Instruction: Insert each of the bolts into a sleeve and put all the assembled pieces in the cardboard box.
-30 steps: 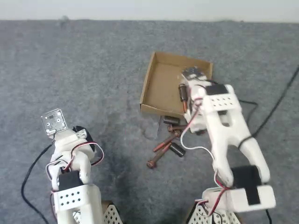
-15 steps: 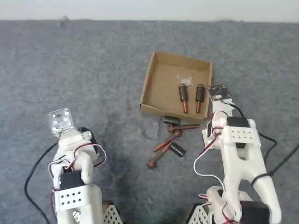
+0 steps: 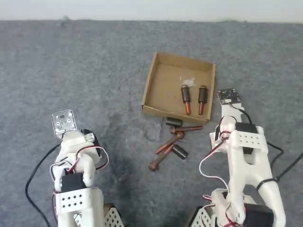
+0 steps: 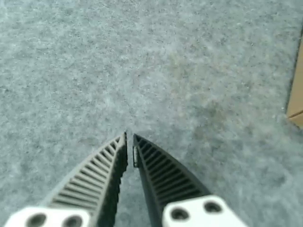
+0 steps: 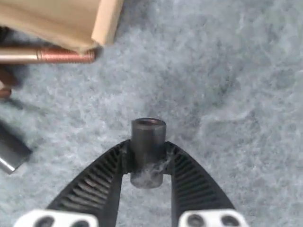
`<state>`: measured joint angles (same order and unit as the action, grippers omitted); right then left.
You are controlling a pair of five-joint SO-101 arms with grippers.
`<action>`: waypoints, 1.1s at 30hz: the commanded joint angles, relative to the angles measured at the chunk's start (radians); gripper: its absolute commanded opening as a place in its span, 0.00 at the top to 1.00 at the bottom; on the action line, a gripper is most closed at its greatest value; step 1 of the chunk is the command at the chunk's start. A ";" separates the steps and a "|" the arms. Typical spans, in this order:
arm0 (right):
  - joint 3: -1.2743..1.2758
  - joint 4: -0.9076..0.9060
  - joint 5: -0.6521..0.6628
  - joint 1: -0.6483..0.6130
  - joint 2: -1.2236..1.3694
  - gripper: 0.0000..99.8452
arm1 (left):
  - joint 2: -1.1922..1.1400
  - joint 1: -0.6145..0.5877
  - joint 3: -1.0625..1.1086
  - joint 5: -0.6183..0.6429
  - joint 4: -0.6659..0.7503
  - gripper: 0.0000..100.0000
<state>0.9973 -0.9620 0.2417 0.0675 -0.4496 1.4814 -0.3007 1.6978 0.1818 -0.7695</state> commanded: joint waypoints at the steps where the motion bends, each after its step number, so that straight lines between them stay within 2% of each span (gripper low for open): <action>1: -0.006 0.018 0.021 0.012 -0.044 0.92 | 0.014 0.006 -0.007 -0.008 -0.003 0.98; 15: -0.037 0.027 0.094 -0.010 0.030 0.91 | 0.014 0.005 -0.007 -0.008 -0.005 0.98; 23: -0.126 0.022 -0.057 -0.016 0.179 0.92 | 0.014 0.005 -0.007 -0.008 -0.005 0.98; 30: -0.146 -0.054 -0.008 -0.058 0.194 0.91 | 0.014 0.005 -0.007 -0.008 -0.005 0.98; 33: -0.155 -0.058 -0.008 -0.061 0.194 0.86 | 0.014 0.005 -0.007 -0.008 -0.005 0.98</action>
<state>0.8991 -1.0111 0.2171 0.0199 -0.2501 1.4814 -0.3007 1.6978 0.1818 -0.7695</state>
